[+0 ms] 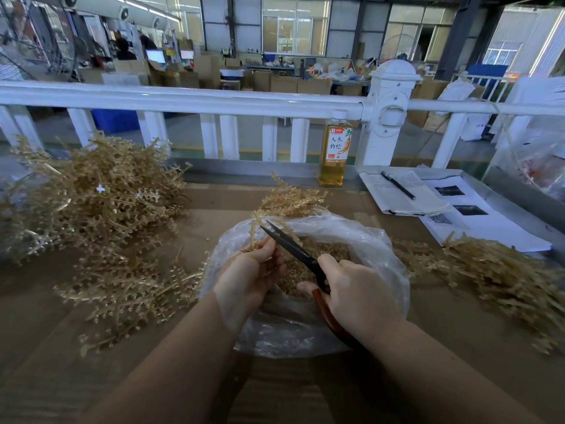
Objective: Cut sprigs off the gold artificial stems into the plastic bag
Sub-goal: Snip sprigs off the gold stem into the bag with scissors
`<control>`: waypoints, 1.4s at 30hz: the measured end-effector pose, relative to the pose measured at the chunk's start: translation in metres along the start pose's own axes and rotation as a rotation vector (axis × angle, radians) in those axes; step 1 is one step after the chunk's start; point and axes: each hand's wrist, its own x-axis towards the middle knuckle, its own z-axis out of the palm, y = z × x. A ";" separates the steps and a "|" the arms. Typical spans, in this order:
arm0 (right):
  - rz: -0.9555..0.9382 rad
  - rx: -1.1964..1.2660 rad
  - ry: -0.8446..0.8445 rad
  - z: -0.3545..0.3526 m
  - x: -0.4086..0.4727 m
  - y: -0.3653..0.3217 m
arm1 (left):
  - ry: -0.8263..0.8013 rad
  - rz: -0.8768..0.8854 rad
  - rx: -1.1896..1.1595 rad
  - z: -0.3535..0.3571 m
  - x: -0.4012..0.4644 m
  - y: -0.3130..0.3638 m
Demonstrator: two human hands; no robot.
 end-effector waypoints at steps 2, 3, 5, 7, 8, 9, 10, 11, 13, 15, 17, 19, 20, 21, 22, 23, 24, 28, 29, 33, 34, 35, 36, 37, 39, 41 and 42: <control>0.003 -0.003 -0.006 0.002 0.001 0.000 | 0.003 -0.016 -0.005 0.001 0.000 0.001; 0.003 -0.004 -0.006 0.002 0.001 0.000 | 0.001 -0.023 -0.004 0.002 0.001 0.001; 0.004 -0.002 -0.006 0.003 0.002 0.000 | 0.001 -0.036 0.000 0.002 0.002 0.002; 0.012 -0.005 -0.013 0.003 0.002 0.000 | 0.002 -0.048 0.001 0.001 0.003 0.002; 0.015 -0.006 -0.020 0.003 0.002 -0.001 | 0.002 -0.053 -0.001 0.001 0.003 0.002; 0.019 -0.001 -0.030 0.003 0.002 0.000 | 0.007 -0.058 -0.003 0.000 0.004 0.002; 0.025 0.009 -0.039 0.003 0.002 0.000 | 0.016 -0.062 -0.003 0.000 0.004 0.001; 0.031 0.021 -0.044 0.003 0.001 0.000 | 0.024 -0.062 -0.001 0.000 0.005 0.001; 0.047 0.053 -0.047 0.002 0.000 -0.002 | 0.038 -0.054 0.010 0.002 0.005 0.001; 0.071 0.080 -0.048 0.002 -0.001 -0.003 | 0.054 -0.042 0.020 0.005 0.004 0.001; 0.079 0.077 -0.037 0.003 -0.002 -0.004 | 0.077 -0.030 0.025 0.008 0.004 0.000; 0.074 0.070 -0.022 0.002 -0.003 -0.005 | 0.097 -0.025 0.023 0.009 0.003 -0.001; 0.068 0.062 -0.014 0.002 -0.003 -0.005 | 0.101 -0.027 0.018 0.010 0.002 0.000; 0.059 0.052 -0.008 0.002 -0.003 -0.005 | 0.101 -0.031 0.013 0.009 0.001 0.000; 0.051 0.043 0.000 0.002 -0.002 -0.005 | 0.098 -0.037 0.009 0.009 0.001 0.000; 0.041 0.035 0.008 0.002 -0.002 -0.005 | 0.092 -0.044 0.006 0.009 0.001 0.001; 0.030 0.030 0.012 0.002 -0.001 -0.004 | 0.087 -0.050 0.003 0.008 0.001 0.001; -0.017 -0.034 0.025 0.005 0.000 -0.003 | 0.077 -0.074 -0.029 0.006 0.000 0.002; -0.026 -0.053 0.044 0.005 0.000 -0.003 | 0.073 -0.079 -0.038 0.006 0.000 0.002; 0.005 -0.029 0.033 0.005 -0.001 -0.004 | 0.062 -0.092 -0.051 0.005 0.001 0.003; 0.024 -0.008 0.022 0.006 -0.002 -0.003 | 0.065 -0.089 -0.047 0.006 0.001 0.003; 0.042 0.003 0.015 0.006 -0.002 -0.002 | 0.072 -0.086 -0.043 0.006 0.002 0.002; 0.055 0.006 0.010 0.007 -0.003 -0.002 | 0.081 -0.086 -0.039 0.006 0.003 0.002; 0.064 0.009 0.005 0.007 -0.003 -0.002 | 0.088 -0.088 -0.037 0.006 0.003 0.001; 0.071 0.027 0.005 0.008 -0.004 -0.002 | 0.086 -0.095 -0.044 0.006 0.004 0.001; 0.073 0.043 0.021 0.008 -0.004 -0.002 | 0.073 -0.097 -0.063 0.005 0.004 0.002; 0.076 0.047 0.021 0.008 -0.004 -0.002 | 0.070 -0.097 -0.075 0.005 0.004 0.002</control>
